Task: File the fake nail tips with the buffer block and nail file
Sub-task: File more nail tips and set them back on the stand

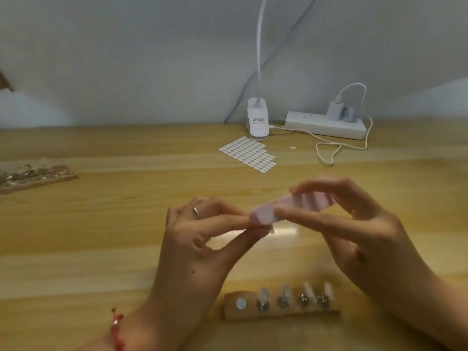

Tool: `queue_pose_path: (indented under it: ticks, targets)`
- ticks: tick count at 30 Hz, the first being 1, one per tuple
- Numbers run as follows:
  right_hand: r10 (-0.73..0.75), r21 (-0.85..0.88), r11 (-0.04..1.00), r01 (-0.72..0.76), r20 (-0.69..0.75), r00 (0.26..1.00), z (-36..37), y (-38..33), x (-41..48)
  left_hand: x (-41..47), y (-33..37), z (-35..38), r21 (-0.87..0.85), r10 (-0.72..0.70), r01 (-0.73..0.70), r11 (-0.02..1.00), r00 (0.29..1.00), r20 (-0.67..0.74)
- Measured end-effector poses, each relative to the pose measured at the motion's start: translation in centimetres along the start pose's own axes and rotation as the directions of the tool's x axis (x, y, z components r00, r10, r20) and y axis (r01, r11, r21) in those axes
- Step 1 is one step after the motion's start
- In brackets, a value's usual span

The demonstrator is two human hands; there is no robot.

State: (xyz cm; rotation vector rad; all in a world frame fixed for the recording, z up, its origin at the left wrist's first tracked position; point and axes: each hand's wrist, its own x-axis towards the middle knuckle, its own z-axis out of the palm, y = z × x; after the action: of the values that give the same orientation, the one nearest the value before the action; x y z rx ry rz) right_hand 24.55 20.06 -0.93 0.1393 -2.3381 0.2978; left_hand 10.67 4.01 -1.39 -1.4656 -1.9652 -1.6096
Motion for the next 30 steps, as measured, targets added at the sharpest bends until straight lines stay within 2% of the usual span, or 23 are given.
queue_pose_path:
  ticks: [4,8,11,15,19,23,26,30]
  targets:
    - [-0.067,0.058,0.996,0.062,0.078,0.995,0.4,-1.0,-0.1,-0.1,-0.1,-0.2,-0.008,0.008,-0.008,1.000,0.999,0.050]
    - [0.010,-0.017,1.000,-0.010,0.000,1.000,0.0,-0.1,0.4,-0.2,0.1,0.0,0.010,-0.010,0.009,1.000,0.999,0.038]
    - [-0.077,0.045,0.996,0.075,0.046,0.996,0.5,-1.1,-0.1,-0.3,0.1,-0.2,-0.020,0.013,-0.012,1.000,0.997,0.073]
    - [-0.004,0.009,1.000,0.004,-0.027,1.000,-0.1,-0.2,0.3,-0.1,0.2,-0.2,-0.004,-0.003,0.003,1.000,0.998,0.056]
    - [-0.082,0.058,0.995,0.080,0.030,0.996,0.3,-0.9,-0.1,-0.2,0.2,-0.3,-0.047,-0.034,0.038,0.998,0.995,0.091]
    - [0.009,0.023,1.000,-0.008,-0.025,1.000,-0.1,0.1,0.3,-0.1,0.4,-0.2,-0.034,-0.030,0.033,0.999,0.997,0.067]
    - [-0.085,0.077,0.994,0.083,0.020,0.996,0.5,-1.0,-0.2,-0.1,0.3,-0.4,-0.059,-0.033,0.037,0.998,0.996,0.082]
    - [0.011,0.049,0.999,-0.009,-0.050,0.999,-0.1,0.2,0.3,-0.1,0.3,-0.3,-0.063,-0.041,0.045,0.997,0.997,0.062]
